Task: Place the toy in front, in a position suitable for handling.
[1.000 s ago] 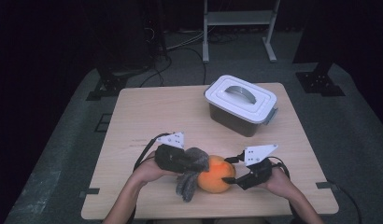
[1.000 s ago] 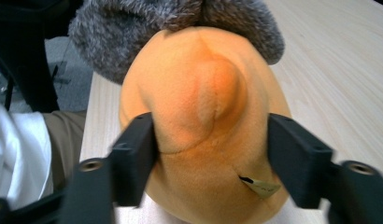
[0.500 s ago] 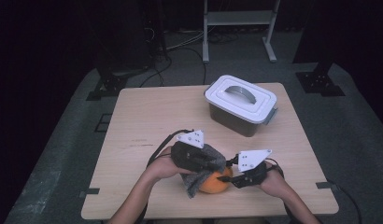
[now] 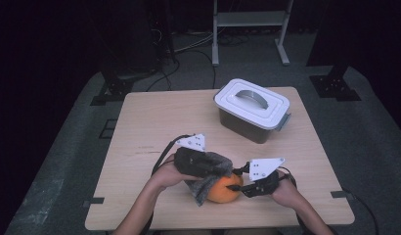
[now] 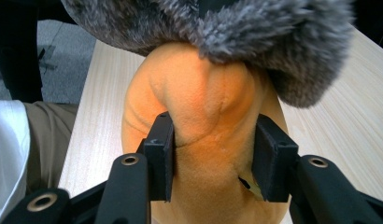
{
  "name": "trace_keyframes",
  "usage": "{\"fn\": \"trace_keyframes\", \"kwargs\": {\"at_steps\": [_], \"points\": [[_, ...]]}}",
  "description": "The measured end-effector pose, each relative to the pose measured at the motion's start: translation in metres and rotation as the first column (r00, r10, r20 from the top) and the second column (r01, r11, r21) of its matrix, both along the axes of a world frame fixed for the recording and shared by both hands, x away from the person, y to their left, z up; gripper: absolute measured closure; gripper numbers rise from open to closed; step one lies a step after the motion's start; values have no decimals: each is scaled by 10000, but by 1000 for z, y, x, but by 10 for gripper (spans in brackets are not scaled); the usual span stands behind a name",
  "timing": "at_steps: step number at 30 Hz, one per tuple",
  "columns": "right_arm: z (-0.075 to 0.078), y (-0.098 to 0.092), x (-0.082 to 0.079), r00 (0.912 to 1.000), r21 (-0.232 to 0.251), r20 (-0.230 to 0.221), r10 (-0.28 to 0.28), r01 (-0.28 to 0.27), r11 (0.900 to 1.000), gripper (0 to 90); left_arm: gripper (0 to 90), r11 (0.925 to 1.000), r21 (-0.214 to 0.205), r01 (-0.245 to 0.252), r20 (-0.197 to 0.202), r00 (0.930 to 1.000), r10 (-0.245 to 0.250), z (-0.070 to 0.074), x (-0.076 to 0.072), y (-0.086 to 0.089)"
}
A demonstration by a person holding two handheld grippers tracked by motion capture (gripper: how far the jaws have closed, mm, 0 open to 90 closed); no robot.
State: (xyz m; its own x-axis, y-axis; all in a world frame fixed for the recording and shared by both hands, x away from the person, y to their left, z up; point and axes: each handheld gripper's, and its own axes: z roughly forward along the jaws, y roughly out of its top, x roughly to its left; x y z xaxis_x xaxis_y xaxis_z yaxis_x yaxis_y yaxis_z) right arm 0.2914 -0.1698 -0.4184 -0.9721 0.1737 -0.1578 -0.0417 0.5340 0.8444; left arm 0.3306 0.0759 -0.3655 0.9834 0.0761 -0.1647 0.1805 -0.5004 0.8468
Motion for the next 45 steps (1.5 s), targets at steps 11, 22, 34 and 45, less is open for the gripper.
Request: {"fn": "trace_keyframes", "kwargs": {"at_steps": [11, 22, 34, 45], "points": [[-4, -9, 1, 10000, 119, -62, -28, 29, 9999, 556, 739, 9988, 176, -460, 14, 9989, 460, -4, 3, 2], [-7, -18, 5, 9998, 261, -198, -6, 11, 9997, 556, 738, 9948, 220, -993, -460, 9939, 1003, -18, 0, 40], [-5, -12, 1, 9999, 135, 115, -90, 88, 9999, 555, 739, 9988, 0, -487, -382, 9981, 486, -11, -1, 23], [-4, -6, -3, 9995, 38, 314, 28, -29, 10000, 554, 739, 9990, 339, 297, 3, 9996, -297, 2, -3, -25]]}}
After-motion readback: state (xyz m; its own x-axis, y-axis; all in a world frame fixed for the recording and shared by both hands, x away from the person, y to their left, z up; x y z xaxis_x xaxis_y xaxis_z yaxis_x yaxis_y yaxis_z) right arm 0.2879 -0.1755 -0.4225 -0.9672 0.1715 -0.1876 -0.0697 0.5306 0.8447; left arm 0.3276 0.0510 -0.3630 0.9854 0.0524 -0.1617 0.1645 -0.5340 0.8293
